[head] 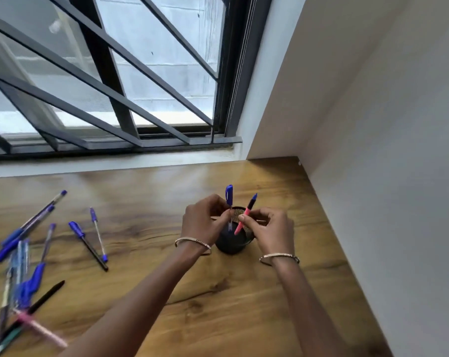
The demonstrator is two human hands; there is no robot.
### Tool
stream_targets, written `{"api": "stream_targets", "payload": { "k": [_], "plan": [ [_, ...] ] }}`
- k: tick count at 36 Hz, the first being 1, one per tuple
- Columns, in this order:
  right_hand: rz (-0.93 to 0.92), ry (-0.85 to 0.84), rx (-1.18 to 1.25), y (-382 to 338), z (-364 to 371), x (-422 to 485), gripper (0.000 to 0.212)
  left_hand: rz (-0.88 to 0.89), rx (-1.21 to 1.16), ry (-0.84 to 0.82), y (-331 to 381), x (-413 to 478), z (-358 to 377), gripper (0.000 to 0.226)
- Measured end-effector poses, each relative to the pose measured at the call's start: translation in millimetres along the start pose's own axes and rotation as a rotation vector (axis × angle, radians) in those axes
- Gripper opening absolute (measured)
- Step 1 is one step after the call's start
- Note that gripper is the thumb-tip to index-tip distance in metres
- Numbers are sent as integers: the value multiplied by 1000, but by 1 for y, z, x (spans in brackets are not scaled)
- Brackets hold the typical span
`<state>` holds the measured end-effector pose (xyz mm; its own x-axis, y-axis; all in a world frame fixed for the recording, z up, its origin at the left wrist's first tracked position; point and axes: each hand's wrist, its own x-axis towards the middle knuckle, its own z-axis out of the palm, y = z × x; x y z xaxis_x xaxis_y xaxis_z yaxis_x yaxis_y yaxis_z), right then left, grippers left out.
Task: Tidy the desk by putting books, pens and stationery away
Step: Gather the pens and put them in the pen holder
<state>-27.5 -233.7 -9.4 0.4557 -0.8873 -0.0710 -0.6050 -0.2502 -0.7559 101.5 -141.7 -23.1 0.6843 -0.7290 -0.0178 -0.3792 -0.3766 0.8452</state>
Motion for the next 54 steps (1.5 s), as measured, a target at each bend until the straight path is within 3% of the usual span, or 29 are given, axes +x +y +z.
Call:
{"api": "stream_targets", "payload": {
  "k": [8, 16, 21, 26, 29, 33, 37, 40, 48, 54],
  "plan": [
    [-27, -129, -105, -5, 15, -34, 20, 15, 160, -48, -7, -39, -25, 8],
    [-41, -160, -266, -15, 18, -45, 22, 22, 287, 20, -10, -51, -28, 16],
    [-82, -33, -266, -21, 11, -54, 18, -40, 135, 104, -12, -59, -39, 29],
    [-199, 273, -207, -41, 3, -75, 7, -106, 65, 179, -27, -69, -65, 23],
    [-320, 354, -156, -58, 17, -86, 6, -193, 80, 251, -47, -78, -91, 18],
    [-441, 189, -86, -86, 63, -100, 2, -383, 103, 329, -88, -91, -126, 14],
    [-362, -124, -92, -104, 131, -100, 9, -610, 103, 347, -127, -97, -153, 14],
    [-311, -274, -135, -117, 176, -94, 13, -678, 102, 338, -141, -93, -166, 15],
    [-166, -471, -300, -139, 246, -75, 23, -743, 110, 370, -161, -58, -180, 37],
    [-124, -470, -379, -143, 255, -69, 26, -797, 178, 296, -183, -40, -183, 40]
  ]
}}
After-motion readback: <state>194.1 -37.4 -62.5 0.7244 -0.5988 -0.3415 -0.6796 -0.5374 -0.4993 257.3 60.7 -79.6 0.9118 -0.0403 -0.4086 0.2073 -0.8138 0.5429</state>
